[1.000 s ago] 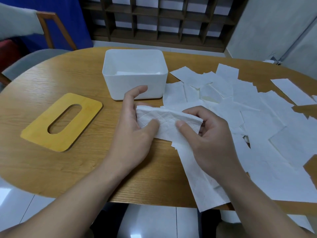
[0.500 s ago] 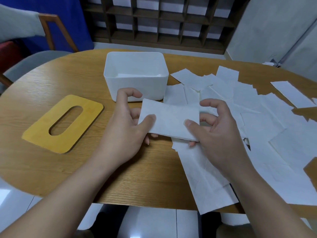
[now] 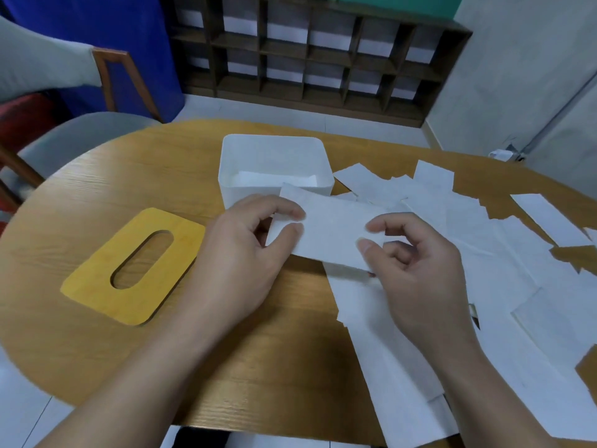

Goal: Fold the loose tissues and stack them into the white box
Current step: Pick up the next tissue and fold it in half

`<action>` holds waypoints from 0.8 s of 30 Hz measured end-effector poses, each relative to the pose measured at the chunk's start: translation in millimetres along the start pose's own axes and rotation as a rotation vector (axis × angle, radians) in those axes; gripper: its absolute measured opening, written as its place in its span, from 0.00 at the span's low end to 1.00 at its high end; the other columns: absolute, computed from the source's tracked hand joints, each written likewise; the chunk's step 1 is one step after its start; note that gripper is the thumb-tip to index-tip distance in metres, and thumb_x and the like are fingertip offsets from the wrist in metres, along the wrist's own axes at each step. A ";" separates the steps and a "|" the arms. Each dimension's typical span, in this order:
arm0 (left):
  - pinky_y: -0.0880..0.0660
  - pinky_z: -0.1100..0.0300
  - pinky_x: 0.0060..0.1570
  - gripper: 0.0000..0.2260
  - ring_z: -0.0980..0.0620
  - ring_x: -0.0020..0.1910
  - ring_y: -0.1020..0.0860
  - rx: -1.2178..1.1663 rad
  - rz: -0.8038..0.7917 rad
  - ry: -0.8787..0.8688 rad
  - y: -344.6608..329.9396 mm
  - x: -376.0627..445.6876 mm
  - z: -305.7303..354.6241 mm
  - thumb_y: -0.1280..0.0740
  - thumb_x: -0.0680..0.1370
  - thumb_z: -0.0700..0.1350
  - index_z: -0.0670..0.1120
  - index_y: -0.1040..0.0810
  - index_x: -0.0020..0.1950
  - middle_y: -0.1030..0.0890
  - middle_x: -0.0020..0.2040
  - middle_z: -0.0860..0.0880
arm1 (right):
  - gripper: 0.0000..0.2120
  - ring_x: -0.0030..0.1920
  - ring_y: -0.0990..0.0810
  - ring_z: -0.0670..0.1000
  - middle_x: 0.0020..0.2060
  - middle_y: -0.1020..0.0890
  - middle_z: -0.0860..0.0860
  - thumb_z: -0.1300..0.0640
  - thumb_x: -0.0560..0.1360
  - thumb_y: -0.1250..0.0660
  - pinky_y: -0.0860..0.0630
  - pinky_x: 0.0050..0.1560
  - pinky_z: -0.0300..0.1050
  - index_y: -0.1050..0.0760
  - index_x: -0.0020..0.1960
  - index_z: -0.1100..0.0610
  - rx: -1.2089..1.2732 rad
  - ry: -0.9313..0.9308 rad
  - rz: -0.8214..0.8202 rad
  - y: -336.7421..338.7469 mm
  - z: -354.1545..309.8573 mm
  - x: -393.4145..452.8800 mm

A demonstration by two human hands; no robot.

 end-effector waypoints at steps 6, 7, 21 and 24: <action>0.26 0.66 0.43 0.07 0.56 0.48 0.19 0.078 0.160 -0.046 23.1 34.4 3.3 0.27 0.83 0.42 0.55 0.16 0.56 0.17 0.51 0.60 | 0.10 0.47 0.18 0.48 0.50 0.16 0.41 0.57 0.81 0.23 0.21 0.47 0.35 0.17 0.59 0.45 -0.173 0.195 -0.001 -23.4 -37.7 50.6; 0.27 0.66 0.44 0.08 0.57 0.49 0.20 0.094 0.188 -0.056 27.3 42.2 2.0 0.28 0.83 0.41 0.54 0.16 0.57 0.17 0.52 0.60 | 0.09 0.50 0.18 0.46 0.51 0.16 0.41 0.56 0.81 0.23 0.22 0.48 0.33 0.16 0.59 0.45 -0.212 0.221 0.002 -27.4 -43.3 61.0; 0.36 0.45 0.62 0.10 0.48 0.58 0.34 0.502 0.196 0.044 28.6 97.9 -37.1 0.35 0.83 0.48 0.55 0.13 0.58 0.20 0.41 0.59 | 0.07 0.50 0.23 0.49 0.46 0.14 0.43 0.49 0.83 0.28 0.33 0.66 0.50 0.13 0.49 0.48 -0.765 0.246 -0.345 -80.6 -53.2 163.7; 0.40 0.48 0.61 0.15 0.47 0.59 0.33 0.516 0.185 0.067 28.3 98.7 -41.8 0.35 0.84 0.51 0.56 0.15 0.67 0.17 0.45 0.57 | 0.10 0.52 0.19 0.50 0.45 0.14 0.43 0.47 0.83 0.29 0.34 0.68 0.52 0.14 0.47 0.49 -0.819 0.243 -0.377 -86.9 -48.0 166.0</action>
Point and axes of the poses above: each hand's wrist, its own x-axis towards the middle knuckle, its own y-axis out of the back of the hand, z = x × y, the point moved 3 cm from there along x, towards the middle knuckle
